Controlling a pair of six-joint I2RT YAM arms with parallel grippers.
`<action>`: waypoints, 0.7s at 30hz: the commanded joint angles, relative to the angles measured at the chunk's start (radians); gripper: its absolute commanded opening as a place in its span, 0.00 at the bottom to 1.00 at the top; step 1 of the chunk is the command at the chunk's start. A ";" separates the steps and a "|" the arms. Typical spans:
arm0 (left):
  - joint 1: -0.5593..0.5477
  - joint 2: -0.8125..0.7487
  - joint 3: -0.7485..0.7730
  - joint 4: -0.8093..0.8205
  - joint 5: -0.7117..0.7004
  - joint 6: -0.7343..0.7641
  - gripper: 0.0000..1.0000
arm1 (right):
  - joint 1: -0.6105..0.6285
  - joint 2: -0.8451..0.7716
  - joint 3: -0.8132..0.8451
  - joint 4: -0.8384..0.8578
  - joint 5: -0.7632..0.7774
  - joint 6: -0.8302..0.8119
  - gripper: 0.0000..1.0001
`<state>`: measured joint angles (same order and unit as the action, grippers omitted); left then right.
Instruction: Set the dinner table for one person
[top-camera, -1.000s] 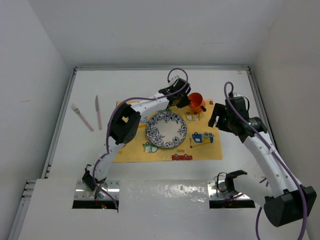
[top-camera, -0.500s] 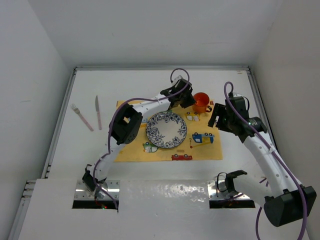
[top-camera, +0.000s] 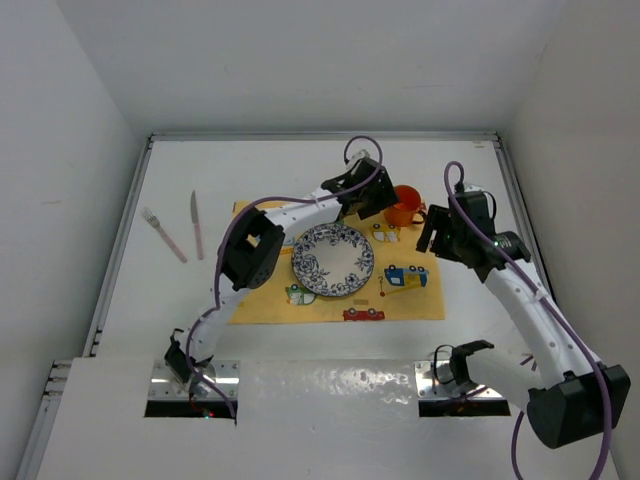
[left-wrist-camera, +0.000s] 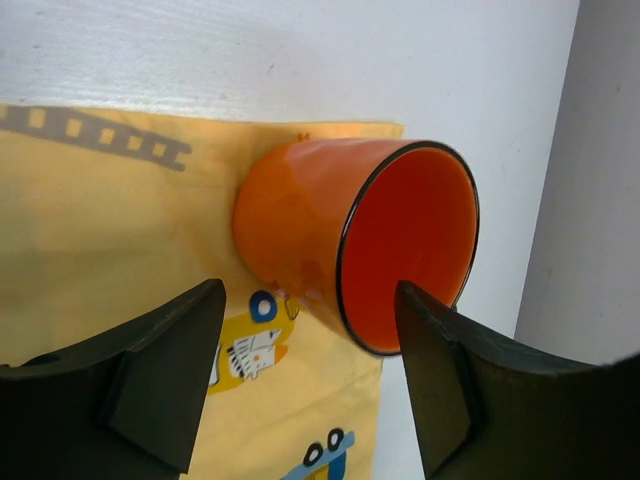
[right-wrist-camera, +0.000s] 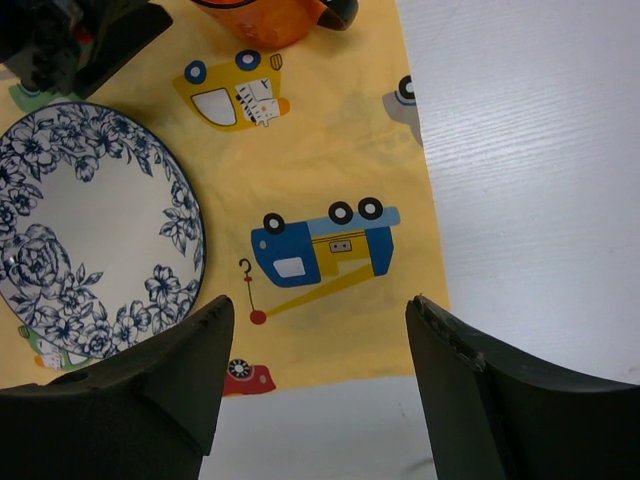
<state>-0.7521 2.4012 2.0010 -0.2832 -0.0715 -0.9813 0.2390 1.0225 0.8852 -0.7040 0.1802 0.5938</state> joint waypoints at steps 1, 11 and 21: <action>0.029 -0.147 -0.048 0.019 -0.016 0.075 0.67 | 0.003 0.022 0.041 0.046 0.038 -0.026 0.68; 0.183 -0.568 -0.453 -0.010 -0.031 0.341 0.74 | -0.013 0.157 0.095 0.198 0.070 -0.089 0.42; 0.474 -1.011 -0.920 -0.132 -0.021 0.589 0.85 | -0.043 0.373 0.202 0.294 0.068 -0.163 0.38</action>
<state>-0.3256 1.4685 1.2015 -0.3611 -0.1036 -0.5064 0.2035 1.3556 1.0199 -0.4850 0.2237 0.4694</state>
